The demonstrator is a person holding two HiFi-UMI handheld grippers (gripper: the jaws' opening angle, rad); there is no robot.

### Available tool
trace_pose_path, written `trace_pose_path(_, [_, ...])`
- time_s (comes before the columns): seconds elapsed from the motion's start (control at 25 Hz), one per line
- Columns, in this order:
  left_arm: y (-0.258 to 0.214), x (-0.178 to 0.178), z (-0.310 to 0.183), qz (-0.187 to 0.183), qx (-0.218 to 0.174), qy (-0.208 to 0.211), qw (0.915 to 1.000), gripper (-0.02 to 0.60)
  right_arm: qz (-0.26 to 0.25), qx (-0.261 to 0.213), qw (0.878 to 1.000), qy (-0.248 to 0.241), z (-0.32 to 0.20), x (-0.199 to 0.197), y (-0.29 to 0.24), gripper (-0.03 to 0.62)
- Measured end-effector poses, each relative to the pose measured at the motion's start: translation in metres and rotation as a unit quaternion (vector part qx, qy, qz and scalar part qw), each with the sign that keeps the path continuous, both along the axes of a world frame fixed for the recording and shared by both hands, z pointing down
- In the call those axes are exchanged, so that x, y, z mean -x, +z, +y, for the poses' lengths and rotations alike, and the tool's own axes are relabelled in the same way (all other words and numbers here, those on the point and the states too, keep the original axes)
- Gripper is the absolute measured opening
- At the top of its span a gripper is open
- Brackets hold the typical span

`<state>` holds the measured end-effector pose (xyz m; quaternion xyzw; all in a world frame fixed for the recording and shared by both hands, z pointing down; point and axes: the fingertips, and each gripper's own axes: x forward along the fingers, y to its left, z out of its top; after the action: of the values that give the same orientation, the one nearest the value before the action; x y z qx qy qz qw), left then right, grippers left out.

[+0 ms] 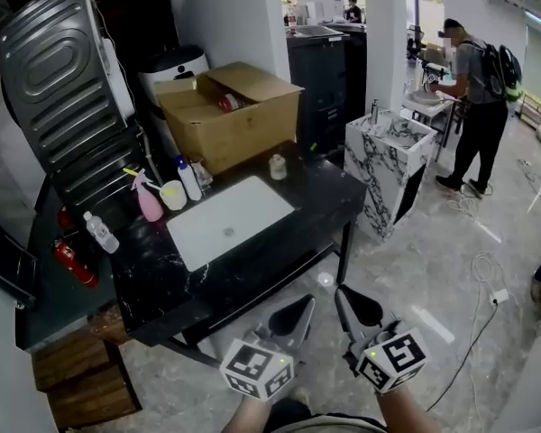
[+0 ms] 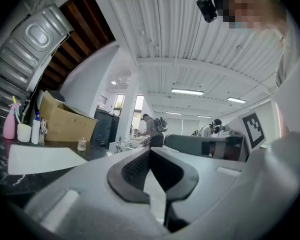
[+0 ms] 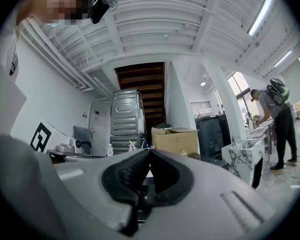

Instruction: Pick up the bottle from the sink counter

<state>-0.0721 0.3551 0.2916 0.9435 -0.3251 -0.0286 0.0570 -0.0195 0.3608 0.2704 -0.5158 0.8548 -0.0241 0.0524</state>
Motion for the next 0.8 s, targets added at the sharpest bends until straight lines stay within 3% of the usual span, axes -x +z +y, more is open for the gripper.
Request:
trace_pose_path(0.36, [0.015,0.024,-0.076,-0.001,0.017,0.03,0.9994,0.006,-0.008,0.017,1.0,-0.004,-0.077,0.038,0.012,0.002])
trace_pose_path(0.8, [0.039,0.022,-0.116,0.01,0.052,0.042,0.9977,0.006,0.011,0.061,0.998,-0.017,-0.12,0.047,0.041,0.002])
